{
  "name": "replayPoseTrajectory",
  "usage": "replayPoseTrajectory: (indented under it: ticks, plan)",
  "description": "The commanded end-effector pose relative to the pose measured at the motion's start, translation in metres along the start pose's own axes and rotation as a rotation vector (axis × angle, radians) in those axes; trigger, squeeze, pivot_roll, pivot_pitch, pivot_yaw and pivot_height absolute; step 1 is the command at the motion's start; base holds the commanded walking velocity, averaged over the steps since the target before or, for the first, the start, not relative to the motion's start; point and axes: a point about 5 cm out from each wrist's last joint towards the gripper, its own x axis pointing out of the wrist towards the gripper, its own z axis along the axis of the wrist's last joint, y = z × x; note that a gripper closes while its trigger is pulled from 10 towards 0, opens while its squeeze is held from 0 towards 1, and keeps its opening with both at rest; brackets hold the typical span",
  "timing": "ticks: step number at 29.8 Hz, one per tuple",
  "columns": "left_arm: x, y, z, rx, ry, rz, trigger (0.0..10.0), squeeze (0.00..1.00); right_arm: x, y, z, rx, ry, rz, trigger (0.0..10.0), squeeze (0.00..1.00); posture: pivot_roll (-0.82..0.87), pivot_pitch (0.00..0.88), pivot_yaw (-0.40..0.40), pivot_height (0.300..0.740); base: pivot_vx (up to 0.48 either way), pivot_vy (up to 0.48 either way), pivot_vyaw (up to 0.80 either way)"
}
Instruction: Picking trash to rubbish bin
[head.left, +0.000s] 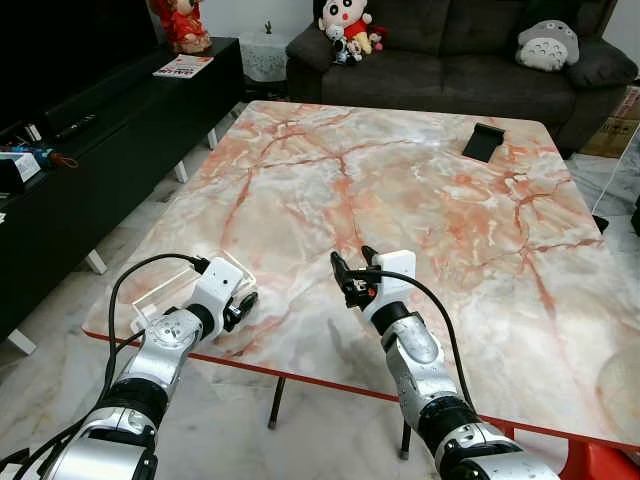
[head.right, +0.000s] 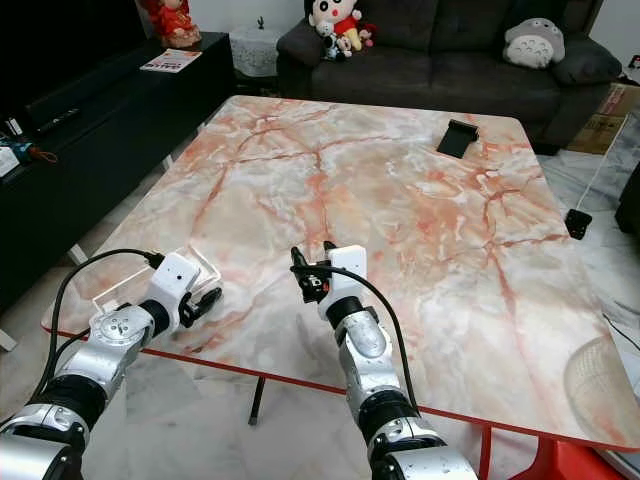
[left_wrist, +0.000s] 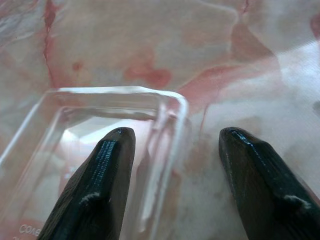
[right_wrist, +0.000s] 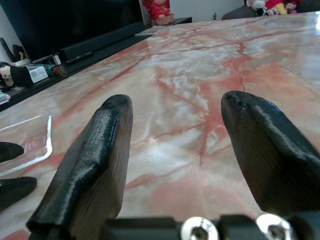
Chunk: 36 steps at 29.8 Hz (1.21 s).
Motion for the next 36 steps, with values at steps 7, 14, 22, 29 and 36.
replayPoseTrajectory:
  ticks: [7, 14, 22, 29, 36]
  plan:
    - [-0.001, -0.003, -0.012, 0.007, 0.078, 0.003, 2.9, 0.00, 0.001, 0.001, 0.001, -0.008, 0.000, 0.014, 10.0, 0.00, 0.03, 0.000, 0.006, 0.740, 0.000, 0.000, 0.00]
    - [-0.002, 0.008, -0.010, -0.060, 0.063, 0.103, 10.0, 0.00, 0.001, 0.001, 0.001, -0.007, 0.003, 0.013, 10.0, 0.00, 0.03, 0.000, 0.004, 0.740, 0.000, 0.000, 0.00]
    - [-0.001, 0.017, -0.006, -0.161, 0.046, 0.204, 10.0, 0.00, 0.000, 0.000, 0.000, -0.008, 0.005, 0.009, 10.0, 0.00, 0.03, 0.000, 0.003, 0.740, 0.000, 0.000, 0.00]
    - [-0.003, 0.027, -0.008, -0.172, 0.085, 0.308, 10.0, 0.00, 0.000, 0.000, 0.000, -0.007, 0.006, 0.008, 10.0, 0.00, 0.03, 0.003, 0.002, 0.740, 0.000, 0.000, 0.00]
    - [-0.002, 0.026, -0.009, -0.192, 0.102, 0.313, 10.0, 0.00, 0.000, 0.000, 0.000, -0.006, 0.005, 0.005, 10.0, 0.00, 0.03, 0.006, 0.003, 0.740, 0.000, 0.000, 0.00]
